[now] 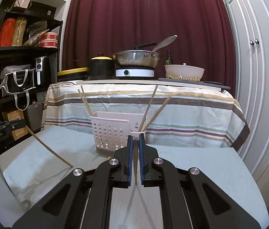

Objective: Organize utensils
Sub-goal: 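Lift the chopstick upright with the right tool, then carry the upright chopstick over the caddy and lower it in with the right tool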

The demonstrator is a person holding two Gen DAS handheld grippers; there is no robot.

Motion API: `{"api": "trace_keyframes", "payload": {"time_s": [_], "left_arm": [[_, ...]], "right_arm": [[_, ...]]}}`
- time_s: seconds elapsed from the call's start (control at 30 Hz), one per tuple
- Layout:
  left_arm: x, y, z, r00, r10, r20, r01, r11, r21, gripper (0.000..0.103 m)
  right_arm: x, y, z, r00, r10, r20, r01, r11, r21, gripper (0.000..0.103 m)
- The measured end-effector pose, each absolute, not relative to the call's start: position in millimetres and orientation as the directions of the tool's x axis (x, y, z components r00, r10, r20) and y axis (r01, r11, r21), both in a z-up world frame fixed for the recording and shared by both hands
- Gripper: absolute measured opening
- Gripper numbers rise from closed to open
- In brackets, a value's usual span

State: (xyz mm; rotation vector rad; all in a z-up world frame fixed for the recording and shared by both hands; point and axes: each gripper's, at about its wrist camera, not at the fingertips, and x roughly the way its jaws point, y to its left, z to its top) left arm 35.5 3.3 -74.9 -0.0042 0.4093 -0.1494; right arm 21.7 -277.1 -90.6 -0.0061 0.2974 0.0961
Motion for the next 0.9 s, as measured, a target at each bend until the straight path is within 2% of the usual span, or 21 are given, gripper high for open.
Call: {"api": "trace_keyframes", "payload": {"time_s": [0.63,0.9], "left_arm": [[78.4,-3.3,-49.1,0.917,-0.172,-0.359,0.177,0.984,-0.02,0.007],[89.8,-6.5,-20.0,0.92,-0.217,-0.327,0.215,0.976,-0.043,0.007]], "right_arm": [[69.6,-284.7,-65.5,0.952,0.13,-0.278,-0.121,0.991,0.05,0.007],[82.6,-282.8,-40.7,0.962,0.153,-0.228,-0.149,0.988,0.034,0.007]]}}
